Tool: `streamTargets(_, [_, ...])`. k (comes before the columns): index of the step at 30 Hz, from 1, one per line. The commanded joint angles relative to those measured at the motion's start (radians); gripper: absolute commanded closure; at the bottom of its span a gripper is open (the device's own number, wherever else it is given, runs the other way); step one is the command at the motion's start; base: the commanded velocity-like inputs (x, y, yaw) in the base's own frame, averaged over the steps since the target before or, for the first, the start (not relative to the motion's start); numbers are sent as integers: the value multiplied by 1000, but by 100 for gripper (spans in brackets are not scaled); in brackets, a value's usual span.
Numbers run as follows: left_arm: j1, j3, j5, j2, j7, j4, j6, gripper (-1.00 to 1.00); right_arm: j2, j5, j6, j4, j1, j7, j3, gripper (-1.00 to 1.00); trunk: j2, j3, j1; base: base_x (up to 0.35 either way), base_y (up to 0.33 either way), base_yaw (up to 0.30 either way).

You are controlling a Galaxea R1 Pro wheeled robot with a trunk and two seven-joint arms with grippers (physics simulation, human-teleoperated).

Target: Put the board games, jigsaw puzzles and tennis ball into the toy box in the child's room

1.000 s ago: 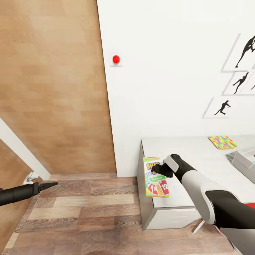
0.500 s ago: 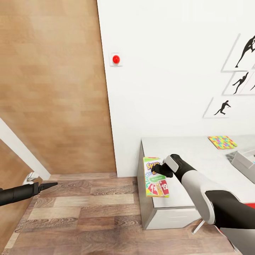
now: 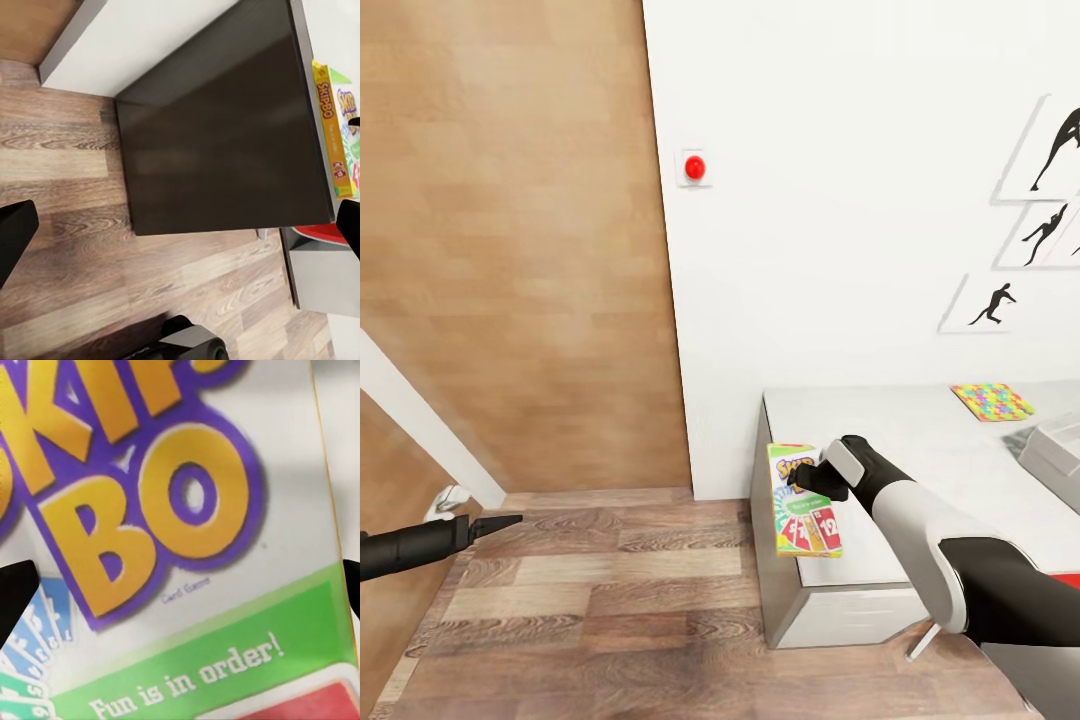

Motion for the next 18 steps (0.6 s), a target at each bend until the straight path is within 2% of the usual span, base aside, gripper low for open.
streamTargets(1, [-1,-1,4,0,-1,0,6,-100,0,-10,3,-1,0,-9,3,-100,-2,-2,1,0,1,0])
streamTargets(18, [-1,0,4,-6,-1,0,6,-100,-1,-10,3,-1,0,-9,3,-100,-2,-2,1,0,30,0])
